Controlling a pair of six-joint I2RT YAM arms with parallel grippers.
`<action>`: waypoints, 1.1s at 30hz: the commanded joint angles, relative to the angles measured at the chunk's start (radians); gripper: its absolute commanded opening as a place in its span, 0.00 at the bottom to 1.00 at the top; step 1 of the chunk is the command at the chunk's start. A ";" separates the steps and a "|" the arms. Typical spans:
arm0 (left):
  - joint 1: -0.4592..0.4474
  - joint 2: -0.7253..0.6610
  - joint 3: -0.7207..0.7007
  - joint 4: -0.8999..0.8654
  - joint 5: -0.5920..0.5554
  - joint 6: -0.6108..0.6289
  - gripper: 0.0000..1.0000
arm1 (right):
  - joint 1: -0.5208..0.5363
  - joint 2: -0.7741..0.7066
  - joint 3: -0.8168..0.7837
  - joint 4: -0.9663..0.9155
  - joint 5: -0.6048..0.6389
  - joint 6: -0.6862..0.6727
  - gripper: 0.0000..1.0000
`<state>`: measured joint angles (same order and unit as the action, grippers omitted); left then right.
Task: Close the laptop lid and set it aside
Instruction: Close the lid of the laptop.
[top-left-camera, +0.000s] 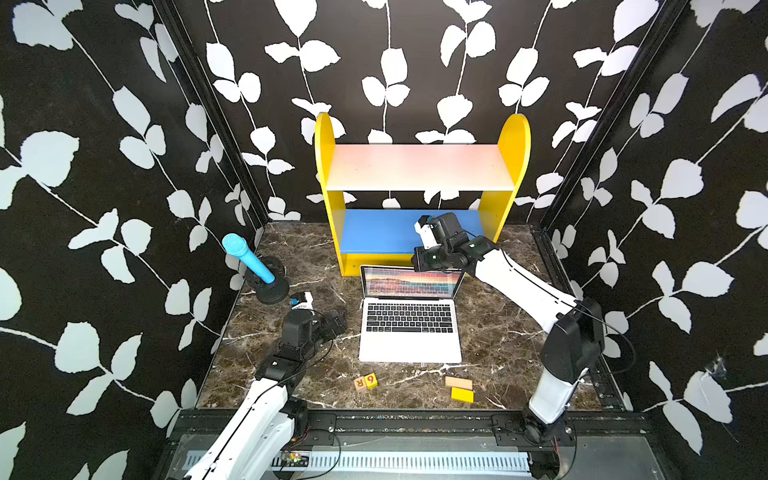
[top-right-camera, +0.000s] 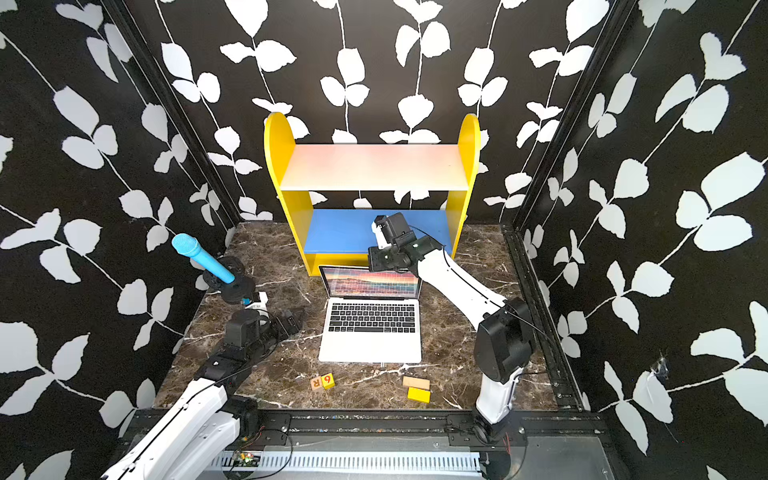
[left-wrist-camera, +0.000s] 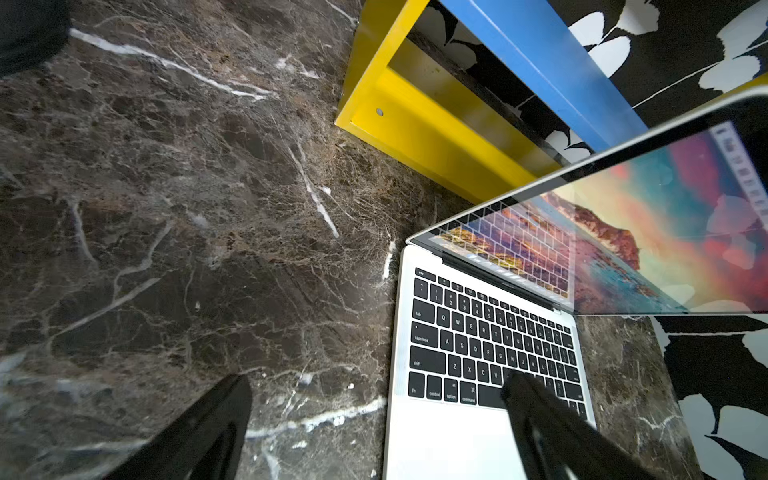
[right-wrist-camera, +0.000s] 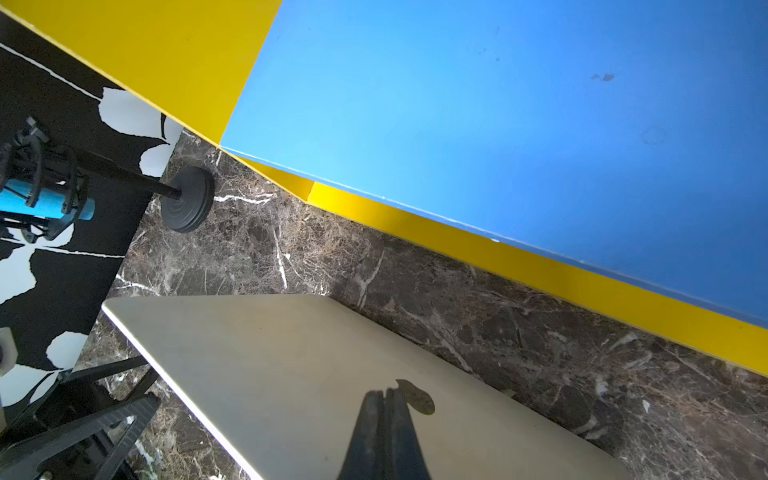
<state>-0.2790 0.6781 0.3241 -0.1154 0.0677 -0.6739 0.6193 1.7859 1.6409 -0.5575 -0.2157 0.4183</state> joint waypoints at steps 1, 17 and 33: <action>-0.003 -0.014 -0.013 -0.013 -0.008 0.002 0.98 | 0.006 -0.025 -0.025 -0.039 -0.032 0.003 0.00; -0.003 -0.015 -0.013 -0.017 -0.011 0.002 0.97 | 0.007 -0.040 -0.046 -0.037 -0.086 -0.001 0.00; -0.003 -0.020 -0.012 -0.017 -0.014 0.002 0.98 | 0.009 -0.060 -0.075 -0.054 -0.121 -0.015 0.00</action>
<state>-0.2790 0.6724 0.3241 -0.1215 0.0654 -0.6739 0.6193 1.7557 1.5879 -0.5655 -0.3130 0.4145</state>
